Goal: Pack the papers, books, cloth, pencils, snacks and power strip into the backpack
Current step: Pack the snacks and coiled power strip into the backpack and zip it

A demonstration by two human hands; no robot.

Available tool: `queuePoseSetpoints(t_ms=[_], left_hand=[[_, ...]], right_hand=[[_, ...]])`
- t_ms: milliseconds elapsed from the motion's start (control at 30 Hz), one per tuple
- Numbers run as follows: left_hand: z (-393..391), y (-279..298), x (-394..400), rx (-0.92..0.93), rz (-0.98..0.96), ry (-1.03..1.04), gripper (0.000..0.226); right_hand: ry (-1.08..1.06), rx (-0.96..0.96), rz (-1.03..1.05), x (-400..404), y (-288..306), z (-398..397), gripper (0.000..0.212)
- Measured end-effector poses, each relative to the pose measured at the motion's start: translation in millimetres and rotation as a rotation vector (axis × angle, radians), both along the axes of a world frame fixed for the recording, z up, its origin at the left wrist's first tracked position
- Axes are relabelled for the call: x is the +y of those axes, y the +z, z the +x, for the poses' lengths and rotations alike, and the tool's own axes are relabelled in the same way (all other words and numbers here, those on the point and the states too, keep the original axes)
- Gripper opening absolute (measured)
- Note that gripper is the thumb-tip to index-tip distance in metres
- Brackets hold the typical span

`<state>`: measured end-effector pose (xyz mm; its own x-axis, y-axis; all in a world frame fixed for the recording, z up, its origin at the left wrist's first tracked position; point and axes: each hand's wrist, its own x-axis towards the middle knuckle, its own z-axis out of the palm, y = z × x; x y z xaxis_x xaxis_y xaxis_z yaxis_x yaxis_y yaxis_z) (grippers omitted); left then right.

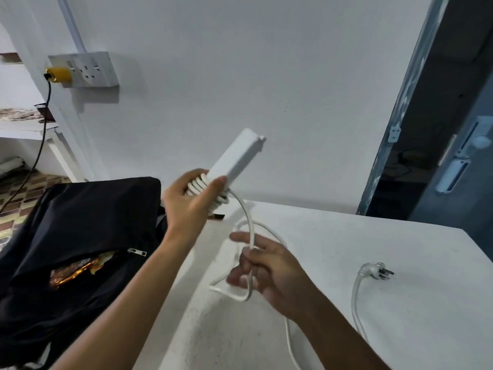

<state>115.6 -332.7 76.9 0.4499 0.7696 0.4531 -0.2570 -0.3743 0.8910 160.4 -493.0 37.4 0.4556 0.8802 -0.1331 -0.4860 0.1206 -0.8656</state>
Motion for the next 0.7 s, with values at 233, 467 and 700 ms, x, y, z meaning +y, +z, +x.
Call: queuePoseSetpoints(t_ms=[233,467,700], left_hand=[[9.9,4.2,43.9,0.154,0.605,0.288,0.041],[2.5,-12.9,53.2,0.514,1.189,-0.059,0.053],[-24.8,-16.1,39.8,0.645,0.695,-0.504,0.043]], right_hand=[[-0.003,-0.993,-0.331,-10.2,3.8,-18.8,0.060],[-0.215,-1.468,-0.254,-20.4,46.3,12.0,0.029],[-0.352,-1.085,-0.190,-27.7,71.4,80.0,0.006]])
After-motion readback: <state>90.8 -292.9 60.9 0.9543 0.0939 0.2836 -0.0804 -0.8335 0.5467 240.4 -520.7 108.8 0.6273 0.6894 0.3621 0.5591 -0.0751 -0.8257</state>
